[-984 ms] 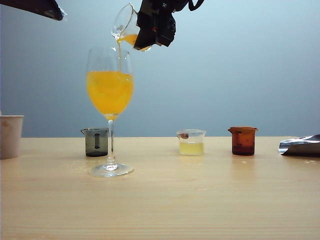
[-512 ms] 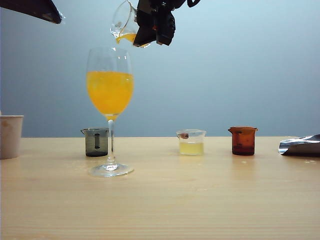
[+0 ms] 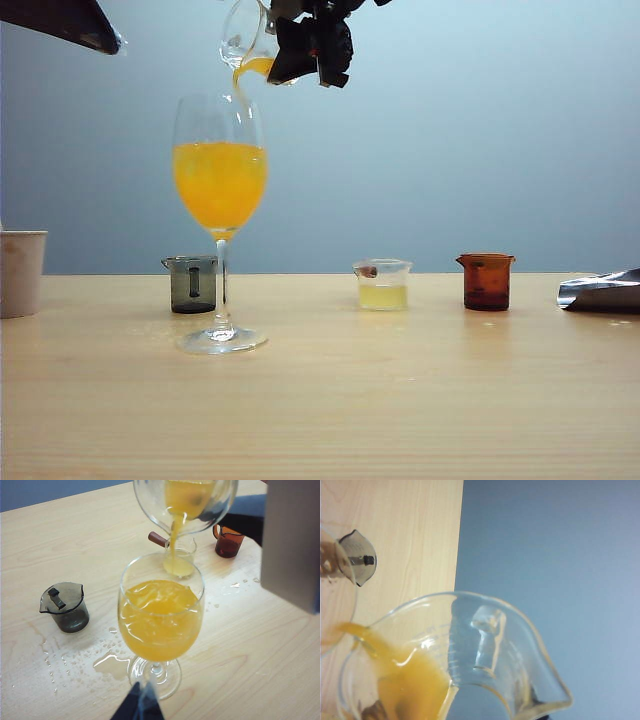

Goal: Pick up the second measuring cup from the left, pour the orange juice inside into the goblet, and finally put the measuring cup back in its original place.

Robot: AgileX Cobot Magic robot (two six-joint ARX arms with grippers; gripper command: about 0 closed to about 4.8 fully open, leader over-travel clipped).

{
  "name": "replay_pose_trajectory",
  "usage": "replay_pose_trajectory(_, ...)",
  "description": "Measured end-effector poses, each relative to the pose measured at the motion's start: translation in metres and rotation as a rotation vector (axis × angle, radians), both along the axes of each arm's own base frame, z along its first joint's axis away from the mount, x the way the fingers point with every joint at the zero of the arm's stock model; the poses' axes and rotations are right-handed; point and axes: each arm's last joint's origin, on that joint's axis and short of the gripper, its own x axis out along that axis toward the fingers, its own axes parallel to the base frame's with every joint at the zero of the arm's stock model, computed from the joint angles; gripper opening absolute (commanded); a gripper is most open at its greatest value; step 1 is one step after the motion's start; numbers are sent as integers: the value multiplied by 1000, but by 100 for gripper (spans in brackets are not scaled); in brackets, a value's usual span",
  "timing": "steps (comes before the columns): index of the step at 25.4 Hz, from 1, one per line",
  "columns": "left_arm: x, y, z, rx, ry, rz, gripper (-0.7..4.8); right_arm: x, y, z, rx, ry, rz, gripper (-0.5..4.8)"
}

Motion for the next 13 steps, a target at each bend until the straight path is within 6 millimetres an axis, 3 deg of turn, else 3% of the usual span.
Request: replay_pose_trajectory(13,0,0,0,1,2,0,-5,-2,4,8,-34,-121,35,115)
